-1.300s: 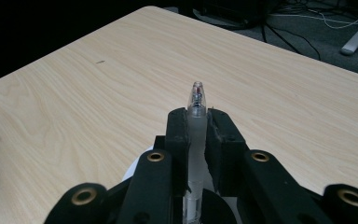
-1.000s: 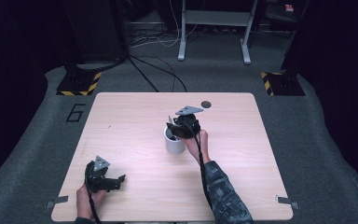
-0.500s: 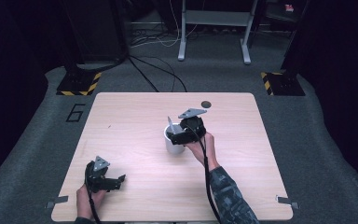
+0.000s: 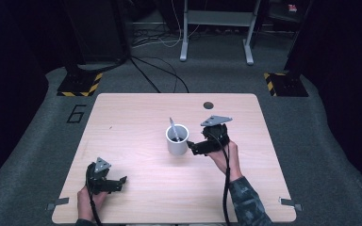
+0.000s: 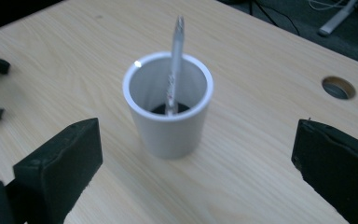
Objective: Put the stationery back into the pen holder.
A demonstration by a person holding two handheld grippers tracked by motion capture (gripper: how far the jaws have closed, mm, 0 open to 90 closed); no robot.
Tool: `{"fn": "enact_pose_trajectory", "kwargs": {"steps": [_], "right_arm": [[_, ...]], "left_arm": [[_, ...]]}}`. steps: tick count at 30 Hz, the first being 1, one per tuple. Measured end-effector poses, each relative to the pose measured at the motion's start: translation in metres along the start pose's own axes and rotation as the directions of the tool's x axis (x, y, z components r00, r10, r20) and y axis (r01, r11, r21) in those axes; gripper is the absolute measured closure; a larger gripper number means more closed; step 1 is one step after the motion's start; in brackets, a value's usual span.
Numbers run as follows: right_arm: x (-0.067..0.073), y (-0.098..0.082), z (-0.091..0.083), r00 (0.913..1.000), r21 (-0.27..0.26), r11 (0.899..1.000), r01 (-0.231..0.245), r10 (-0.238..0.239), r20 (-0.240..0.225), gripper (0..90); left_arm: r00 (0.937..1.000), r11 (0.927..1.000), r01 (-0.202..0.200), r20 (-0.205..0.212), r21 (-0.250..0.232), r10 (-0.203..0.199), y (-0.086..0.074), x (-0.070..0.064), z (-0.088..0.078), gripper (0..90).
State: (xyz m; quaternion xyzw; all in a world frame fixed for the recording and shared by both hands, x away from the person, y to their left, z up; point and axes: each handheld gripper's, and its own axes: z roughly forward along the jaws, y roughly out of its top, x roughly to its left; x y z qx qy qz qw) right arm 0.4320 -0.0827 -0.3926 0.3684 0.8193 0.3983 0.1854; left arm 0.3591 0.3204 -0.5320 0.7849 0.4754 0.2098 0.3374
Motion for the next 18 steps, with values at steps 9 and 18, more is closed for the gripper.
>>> {"fn": "enact_pose_trajectory", "kwargs": {"steps": [9,18], "right_arm": [[-0.018,-0.037,-0.024,0.9963,0.067,0.997,-0.037,0.032,0.079,0.0],[-0.038,-0.084,-0.036,0.9839,0.102,0.987,-0.121,0.106,0.144,0.2]], "left_arm": [[1.0,1.0,0.003,0.0,-0.002,-0.003,0.0,0.0,0.0,1.7],[1.0,1.0,0.003,0.0,-0.003,-0.003,0.0,0.0,0.0,1.7]]}}
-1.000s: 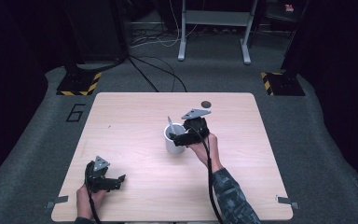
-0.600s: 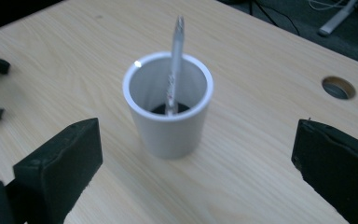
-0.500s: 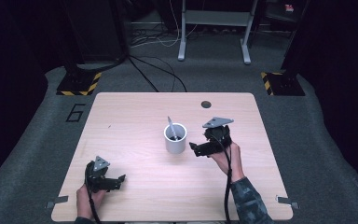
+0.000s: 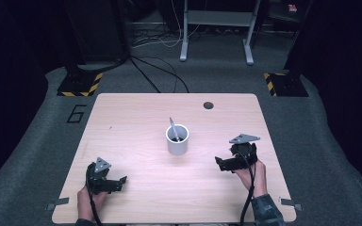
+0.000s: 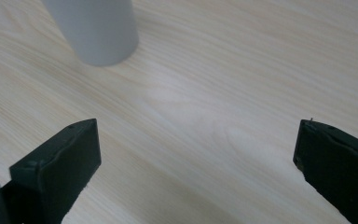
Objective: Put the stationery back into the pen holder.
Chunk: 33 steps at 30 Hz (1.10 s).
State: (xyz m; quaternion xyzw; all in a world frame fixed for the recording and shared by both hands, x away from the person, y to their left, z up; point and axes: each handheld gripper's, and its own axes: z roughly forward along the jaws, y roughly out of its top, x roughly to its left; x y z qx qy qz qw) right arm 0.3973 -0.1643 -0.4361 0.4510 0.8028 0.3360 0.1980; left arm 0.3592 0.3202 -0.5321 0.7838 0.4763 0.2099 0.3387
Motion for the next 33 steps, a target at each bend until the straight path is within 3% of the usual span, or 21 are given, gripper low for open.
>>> {"fn": "enact_pose_trajectory", "kwargs": {"steps": [9,14,20,23,33], "right_arm": [[-0.02,-0.056,0.008,0.9956,0.053,0.995,-0.086,0.083,0.044,0.8],[-0.029,-0.085,0.011,0.9841,0.062,0.984,-0.165,0.16,0.077,0.7],[-0.04,-0.112,0.011,0.9794,0.039,0.983,-0.181,0.177,0.097,0.3],[-0.04,-0.123,0.009,0.9827,-0.015,0.99,-0.14,0.141,0.12,2.1],[-0.04,-0.122,0.01,0.9816,-0.006,0.989,-0.146,0.145,0.124,0.0]], "left_arm": [[1.0,1.0,0.001,0.0,-0.001,-0.001,0.0,0.0,0.0,1.7],[1.0,1.0,0.0,0.0,0.0,0.0,0.0,0.0,0.0,1.7],[1.0,1.0,-0.002,0.0,0.002,0.002,0.0,0.0,0.0,1.6],[1.0,1.0,-0.002,-0.001,0.002,0.002,0.0,0.0,0.0,1.6],[1.0,1.0,-0.004,-0.004,0.002,0.004,0.0,0.0,0.0,1.5]]}}
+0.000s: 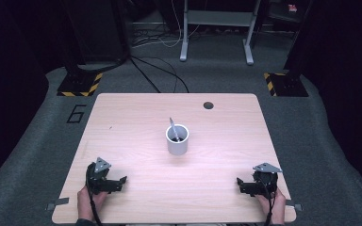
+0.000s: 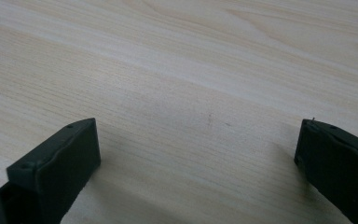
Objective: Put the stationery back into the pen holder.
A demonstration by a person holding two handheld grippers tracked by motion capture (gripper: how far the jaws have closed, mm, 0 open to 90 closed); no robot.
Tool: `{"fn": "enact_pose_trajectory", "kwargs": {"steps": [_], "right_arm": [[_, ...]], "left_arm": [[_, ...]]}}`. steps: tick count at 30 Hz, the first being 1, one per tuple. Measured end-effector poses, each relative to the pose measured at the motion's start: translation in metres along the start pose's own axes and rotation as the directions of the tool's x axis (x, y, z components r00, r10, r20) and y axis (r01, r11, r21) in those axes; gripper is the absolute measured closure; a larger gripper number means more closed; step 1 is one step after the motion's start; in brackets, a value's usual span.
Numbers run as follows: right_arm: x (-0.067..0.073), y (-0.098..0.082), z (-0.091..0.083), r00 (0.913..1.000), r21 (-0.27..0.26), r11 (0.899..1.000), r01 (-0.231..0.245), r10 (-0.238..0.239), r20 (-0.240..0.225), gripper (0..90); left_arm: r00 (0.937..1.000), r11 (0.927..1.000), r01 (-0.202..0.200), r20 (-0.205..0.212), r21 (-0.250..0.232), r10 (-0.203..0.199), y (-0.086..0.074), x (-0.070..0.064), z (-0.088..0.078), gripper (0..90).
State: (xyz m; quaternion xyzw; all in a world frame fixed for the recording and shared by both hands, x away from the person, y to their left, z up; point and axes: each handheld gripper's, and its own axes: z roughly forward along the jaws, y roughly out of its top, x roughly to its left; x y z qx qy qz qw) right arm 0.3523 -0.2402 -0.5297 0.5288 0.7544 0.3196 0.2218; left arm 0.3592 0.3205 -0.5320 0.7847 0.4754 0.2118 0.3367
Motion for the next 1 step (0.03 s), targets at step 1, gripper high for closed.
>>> {"fn": "enact_pose_trajectory", "kwargs": {"steps": [1], "right_arm": [[0.0,0.0,0.0,1.0,0.0,1.0,0.0,0.0,0.0,0.0]], "left_arm": [[1.0,1.0,-0.005,0.001,0.002,0.005,0.0001,0.0003,-0.0001,1.5]]}}
